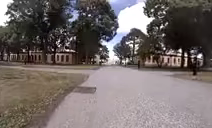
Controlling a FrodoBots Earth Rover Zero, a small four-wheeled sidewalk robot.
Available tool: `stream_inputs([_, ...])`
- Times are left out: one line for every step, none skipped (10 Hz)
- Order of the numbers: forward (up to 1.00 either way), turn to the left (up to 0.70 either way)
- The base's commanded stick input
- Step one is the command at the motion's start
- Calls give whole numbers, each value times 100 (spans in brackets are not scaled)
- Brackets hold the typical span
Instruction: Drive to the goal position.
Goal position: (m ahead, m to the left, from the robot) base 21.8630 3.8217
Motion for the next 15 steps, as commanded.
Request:
stream_inputs([70, 0])
stream_inputs([70, 0])
stream_inputs([70, 0])
stream_inputs([70, 0])
stream_inputs([70, 0])
stream_inputs([70, 0])
stream_inputs([70, 0])
stream_inputs([70, 0])
stream_inputs([70, 0])
stream_inputs([70, 0])
stream_inputs([70, 0])
stream_inputs([70, 0])
stream_inputs([70, -4])
stream_inputs([70, -9])
stream_inputs([70, -14])
